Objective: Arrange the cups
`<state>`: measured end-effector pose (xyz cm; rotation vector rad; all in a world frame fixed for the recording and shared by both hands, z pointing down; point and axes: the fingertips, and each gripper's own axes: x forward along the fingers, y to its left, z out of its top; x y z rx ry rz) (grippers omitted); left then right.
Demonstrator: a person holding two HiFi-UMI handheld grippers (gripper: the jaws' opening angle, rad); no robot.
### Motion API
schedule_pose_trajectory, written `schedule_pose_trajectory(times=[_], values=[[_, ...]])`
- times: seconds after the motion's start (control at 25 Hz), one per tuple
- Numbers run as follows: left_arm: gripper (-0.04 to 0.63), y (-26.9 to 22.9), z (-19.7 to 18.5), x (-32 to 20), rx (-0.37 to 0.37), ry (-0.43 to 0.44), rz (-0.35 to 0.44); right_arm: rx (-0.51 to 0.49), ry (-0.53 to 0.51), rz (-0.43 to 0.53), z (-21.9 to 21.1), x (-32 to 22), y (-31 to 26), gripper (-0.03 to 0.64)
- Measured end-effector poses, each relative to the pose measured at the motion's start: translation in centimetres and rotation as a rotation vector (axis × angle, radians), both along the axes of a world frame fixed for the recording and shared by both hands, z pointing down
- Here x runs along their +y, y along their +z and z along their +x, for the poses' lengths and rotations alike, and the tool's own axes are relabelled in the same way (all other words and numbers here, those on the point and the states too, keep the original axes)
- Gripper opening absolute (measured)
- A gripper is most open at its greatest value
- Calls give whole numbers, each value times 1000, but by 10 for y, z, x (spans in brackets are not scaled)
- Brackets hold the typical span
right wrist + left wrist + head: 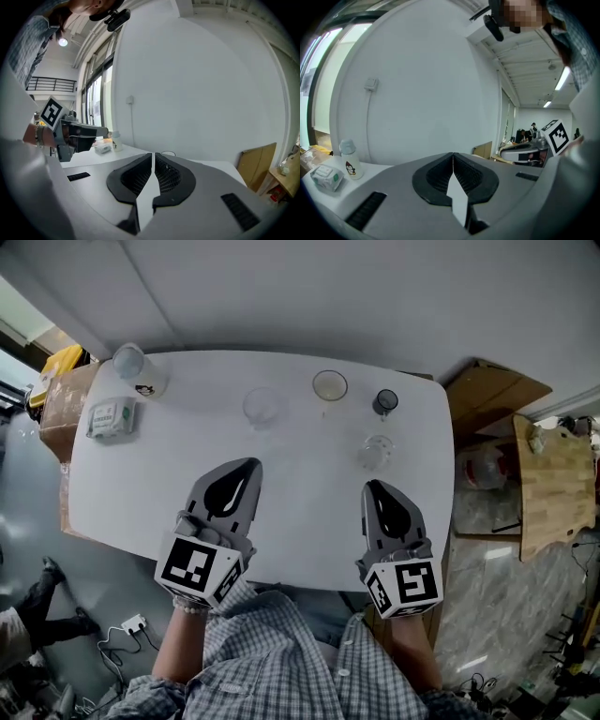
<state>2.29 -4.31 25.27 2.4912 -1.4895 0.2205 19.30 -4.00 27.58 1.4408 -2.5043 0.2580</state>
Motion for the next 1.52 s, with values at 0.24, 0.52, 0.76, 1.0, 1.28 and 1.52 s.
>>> schedule_pose_trajectory(times=[0.24,0.52,0.76,1.0,1.28,1.52], values=[[11,13,-3,-6,-30,-5,-25,-12,-63,-46,-20,-9,19,34],[11,46,-9,-22,-54,34,-101,20,-77,-57,-38,-16,41,34],[12,96,-39,-47,-61,-25,-186,42,-52,-71,-46,-20,48,35],[87,132,-47,-60,-76,-16,-252,81,-40,-89,-48,-27,58,34],[91,163,-50,-72,-110,-5,-318,86,-39,-104,-59,-37,66,34],[86,177,-46,-80,-110,8,-334,95,-36,-121,-61,-46,75,34]])
